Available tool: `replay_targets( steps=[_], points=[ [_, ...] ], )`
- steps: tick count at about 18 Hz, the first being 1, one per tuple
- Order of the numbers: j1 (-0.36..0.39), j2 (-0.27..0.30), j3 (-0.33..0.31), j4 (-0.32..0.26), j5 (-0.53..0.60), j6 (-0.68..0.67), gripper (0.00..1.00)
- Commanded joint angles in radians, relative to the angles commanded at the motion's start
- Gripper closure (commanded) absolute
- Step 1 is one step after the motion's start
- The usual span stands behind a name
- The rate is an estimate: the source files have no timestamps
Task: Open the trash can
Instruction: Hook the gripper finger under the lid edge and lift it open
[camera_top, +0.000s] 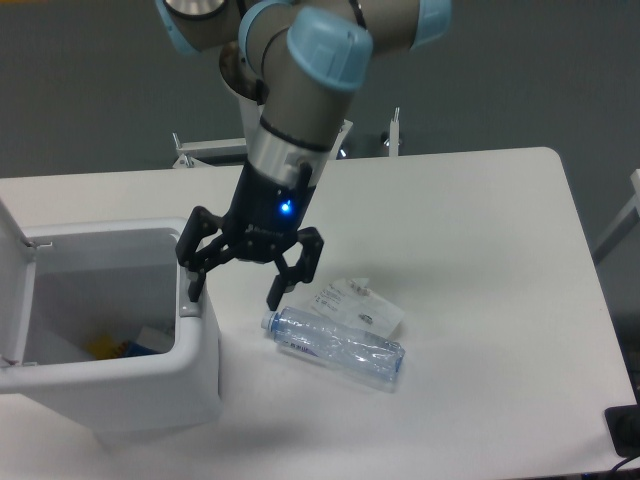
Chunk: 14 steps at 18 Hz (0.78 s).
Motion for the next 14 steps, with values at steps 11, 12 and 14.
replay_targets(
  steps=[11,12,14],
  points=[
    [0.21,0.006,0.034,-0.038,0.345,0.329,0.0],
    [0.236,0.008,0.033,-0.067,0.346,0.397,0.0],
    [0.27,0.008,0.032,-0.127,0.347,0.51,0.0]
  ],
)
